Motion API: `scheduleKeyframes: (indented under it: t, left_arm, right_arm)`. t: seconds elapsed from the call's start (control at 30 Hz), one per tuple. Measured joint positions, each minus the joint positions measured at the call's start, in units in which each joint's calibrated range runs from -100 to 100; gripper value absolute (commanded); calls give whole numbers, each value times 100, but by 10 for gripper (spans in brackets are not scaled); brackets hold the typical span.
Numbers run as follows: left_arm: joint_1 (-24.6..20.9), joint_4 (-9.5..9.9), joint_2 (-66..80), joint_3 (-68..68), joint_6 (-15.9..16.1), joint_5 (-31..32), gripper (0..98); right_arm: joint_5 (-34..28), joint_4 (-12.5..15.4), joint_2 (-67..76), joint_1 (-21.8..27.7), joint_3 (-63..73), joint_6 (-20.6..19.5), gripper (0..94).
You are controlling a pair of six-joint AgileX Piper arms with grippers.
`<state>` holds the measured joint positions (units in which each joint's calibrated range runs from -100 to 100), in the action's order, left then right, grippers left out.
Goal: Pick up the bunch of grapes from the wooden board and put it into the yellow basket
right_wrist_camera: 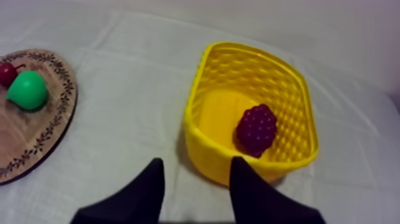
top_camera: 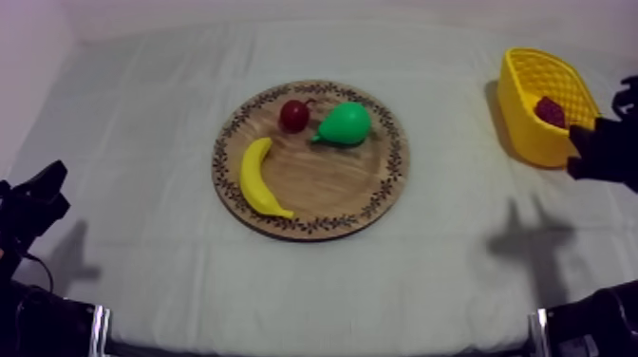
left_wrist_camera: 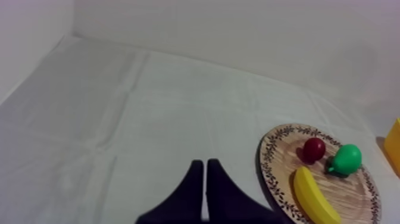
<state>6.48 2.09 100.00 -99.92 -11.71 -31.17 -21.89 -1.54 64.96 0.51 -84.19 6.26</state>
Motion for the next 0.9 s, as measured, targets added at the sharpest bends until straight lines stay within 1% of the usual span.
scheduleKeyframes:
  t: [0.13,0.27,0.43,0.67,0.9]
  left_arm:
    - [0,0,0,0,0,0,1]
    - [0,0,0,0,0,0,1]
    - [0,0,0,0,0,0,1]
    - [0,0,0,0,0,0,1]
    - [0,0,0,0,0,0,1]
  right_arm:
    - [144,34,592,-113,-510,-29,219]
    - [146,80,1153,-179,-969,-23,159]
    - [126,211,1791,-170,-1356,-59,104]
    - [-143,428,2613,-100,-1541,-170,47]
    - [-594,536,3026,-112,-1560,-268,8]
